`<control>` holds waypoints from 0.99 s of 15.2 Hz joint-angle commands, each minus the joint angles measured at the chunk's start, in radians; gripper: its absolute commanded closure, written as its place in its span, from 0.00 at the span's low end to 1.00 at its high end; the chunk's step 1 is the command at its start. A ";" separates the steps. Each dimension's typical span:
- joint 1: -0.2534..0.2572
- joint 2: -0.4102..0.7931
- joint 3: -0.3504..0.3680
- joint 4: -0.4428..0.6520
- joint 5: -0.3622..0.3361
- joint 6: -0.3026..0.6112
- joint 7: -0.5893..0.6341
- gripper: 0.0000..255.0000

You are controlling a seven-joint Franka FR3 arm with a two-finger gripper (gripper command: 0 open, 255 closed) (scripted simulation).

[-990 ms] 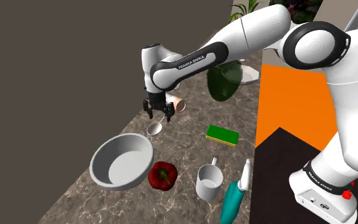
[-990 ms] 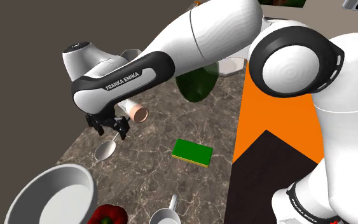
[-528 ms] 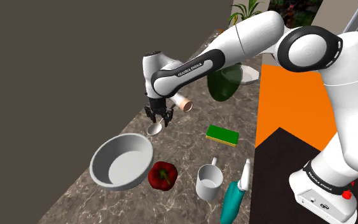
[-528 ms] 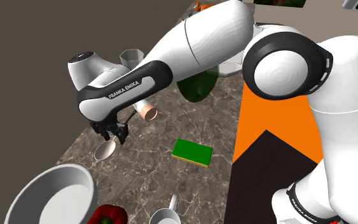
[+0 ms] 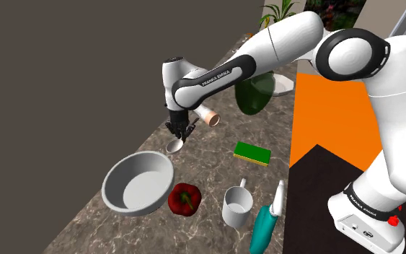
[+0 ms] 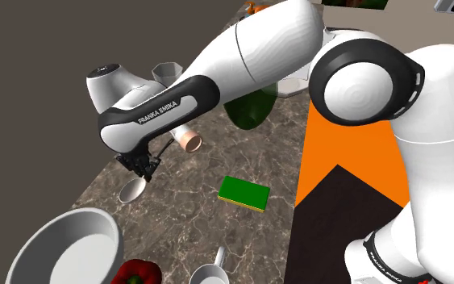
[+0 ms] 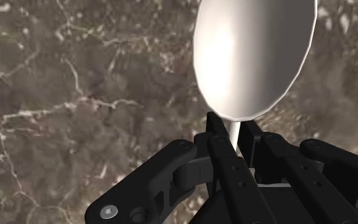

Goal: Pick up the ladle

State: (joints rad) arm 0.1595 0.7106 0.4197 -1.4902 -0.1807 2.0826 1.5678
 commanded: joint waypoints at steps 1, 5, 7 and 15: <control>0.005 0.009 -0.002 0.006 -0.001 -0.006 0.003 1.00; 0.001 -0.018 0.006 0.018 0.008 -0.044 0.001 1.00; -0.001 -0.030 0.009 0.025 0.012 -0.063 0.000 1.00; -0.005 -0.074 0.021 0.065 0.028 -0.145 -0.002 1.00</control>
State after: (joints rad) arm 0.1536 0.6379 0.4402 -1.4406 -0.1539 1.9547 1.5666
